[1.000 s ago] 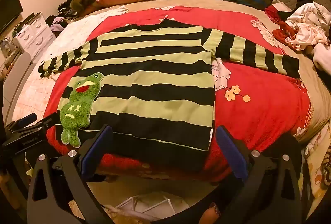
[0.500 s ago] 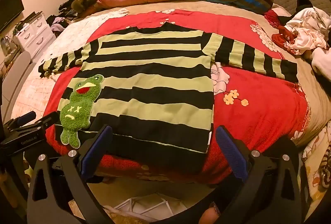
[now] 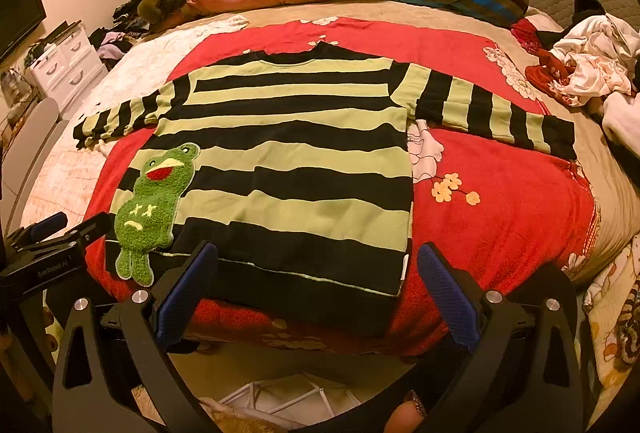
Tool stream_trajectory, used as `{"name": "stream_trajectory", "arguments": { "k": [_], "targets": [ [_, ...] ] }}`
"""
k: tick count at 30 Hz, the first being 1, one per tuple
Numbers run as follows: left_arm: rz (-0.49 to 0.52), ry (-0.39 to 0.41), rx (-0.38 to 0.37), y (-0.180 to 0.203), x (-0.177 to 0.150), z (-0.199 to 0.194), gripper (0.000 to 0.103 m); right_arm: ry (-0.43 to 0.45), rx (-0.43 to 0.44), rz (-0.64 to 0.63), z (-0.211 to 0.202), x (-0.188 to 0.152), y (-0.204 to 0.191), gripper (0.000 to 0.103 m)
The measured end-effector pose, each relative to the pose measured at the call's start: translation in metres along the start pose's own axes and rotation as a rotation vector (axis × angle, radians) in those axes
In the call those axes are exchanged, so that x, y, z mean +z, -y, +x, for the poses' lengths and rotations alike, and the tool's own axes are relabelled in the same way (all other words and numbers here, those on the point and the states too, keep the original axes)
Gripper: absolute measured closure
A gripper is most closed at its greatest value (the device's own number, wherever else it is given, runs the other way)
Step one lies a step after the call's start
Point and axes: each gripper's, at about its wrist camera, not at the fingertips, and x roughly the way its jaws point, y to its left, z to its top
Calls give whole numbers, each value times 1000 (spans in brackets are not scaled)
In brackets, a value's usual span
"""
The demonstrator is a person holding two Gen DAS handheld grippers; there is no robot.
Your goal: Fold small clothes
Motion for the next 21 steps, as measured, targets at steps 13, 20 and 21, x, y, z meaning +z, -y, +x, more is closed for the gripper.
{"name": "stream_trajectory", "arguments": {
  "k": [13,20,21],
  "targets": [
    [1,0,-1,0,1,0,9,-1,0,-2,1,0,1,4],
    [0,0,-1,-1,1,0,9,4,-4,-1,1,0,5,4],
    [0,2,-3,-1,1,0,9,5,-4,-3,1,0,4,4]
  ]
}}
